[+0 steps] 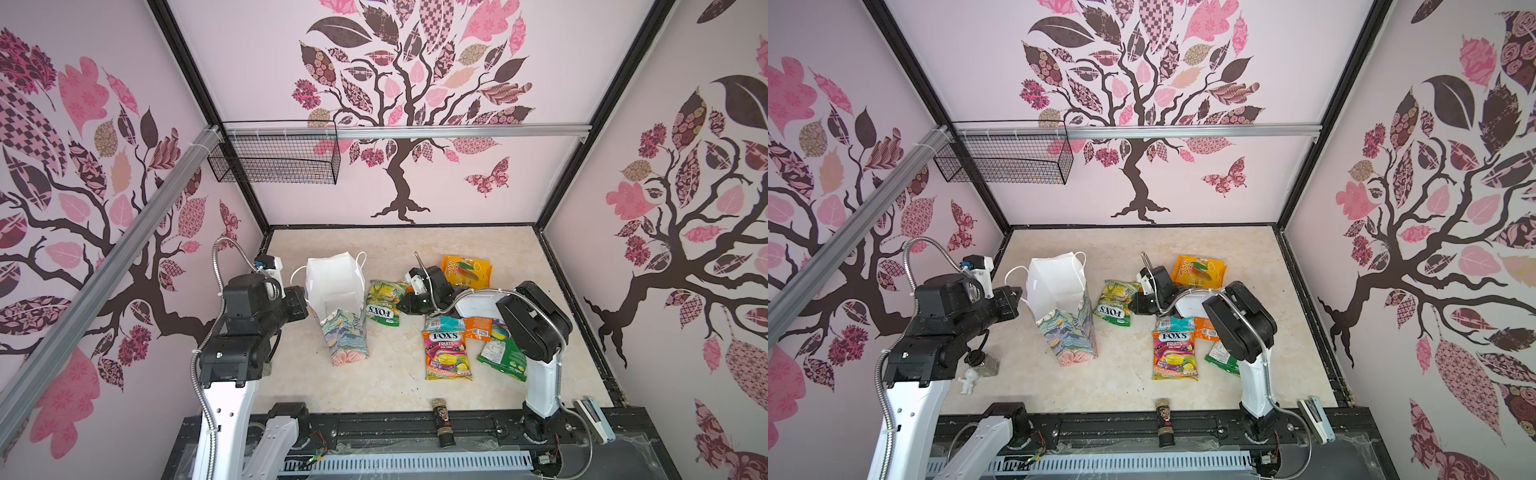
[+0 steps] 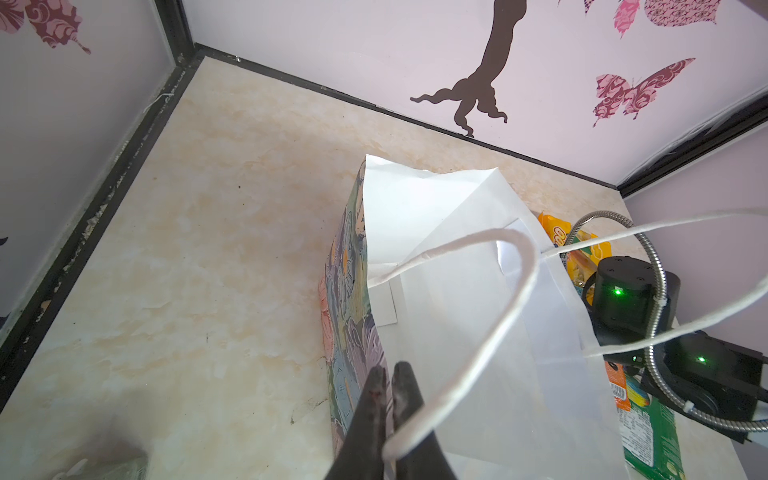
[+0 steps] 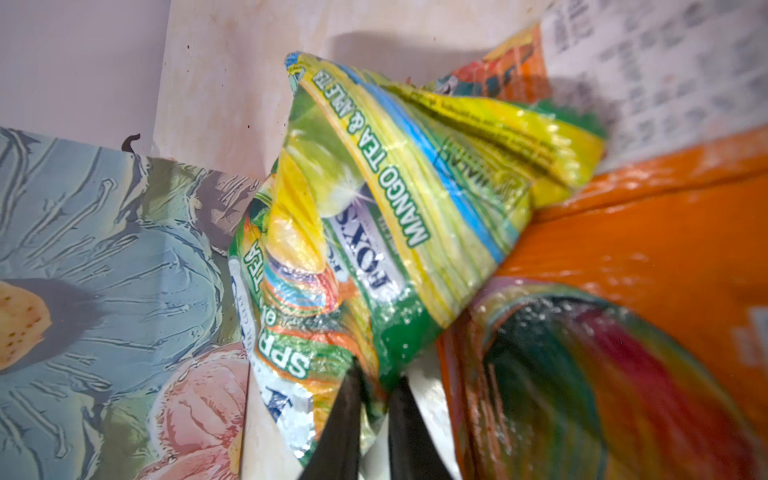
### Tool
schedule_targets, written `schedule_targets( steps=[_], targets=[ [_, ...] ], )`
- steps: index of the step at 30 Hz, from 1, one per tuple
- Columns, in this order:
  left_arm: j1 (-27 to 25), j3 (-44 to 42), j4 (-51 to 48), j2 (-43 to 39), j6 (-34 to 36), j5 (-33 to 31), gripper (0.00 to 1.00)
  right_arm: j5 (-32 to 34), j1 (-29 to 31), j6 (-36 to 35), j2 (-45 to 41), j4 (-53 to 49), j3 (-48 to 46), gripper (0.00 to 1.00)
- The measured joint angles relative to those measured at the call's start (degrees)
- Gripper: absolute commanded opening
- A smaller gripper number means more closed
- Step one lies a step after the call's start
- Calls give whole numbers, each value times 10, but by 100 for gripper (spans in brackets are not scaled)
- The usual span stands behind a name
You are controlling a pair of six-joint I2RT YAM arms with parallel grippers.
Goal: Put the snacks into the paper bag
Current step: 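Close the right gripper on the green-yellow FOX'S candy packet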
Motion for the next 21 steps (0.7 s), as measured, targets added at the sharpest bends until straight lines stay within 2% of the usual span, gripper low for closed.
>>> schedule_targets(
  steps=[1,2,12,21],
  targets=[
    [0,0,0,0,0,0,10,0,0,1,0,3,0,0],
    [0,0,0,0,0,0,10,0,0,2,0,5,0,0],
    [0,-1,0,1,2,0,9,10,0,4,-10,15,-12,0],
    [0,-1,1,1,2,0,8,28,0,7,-67,10,-38,0]
  ],
)
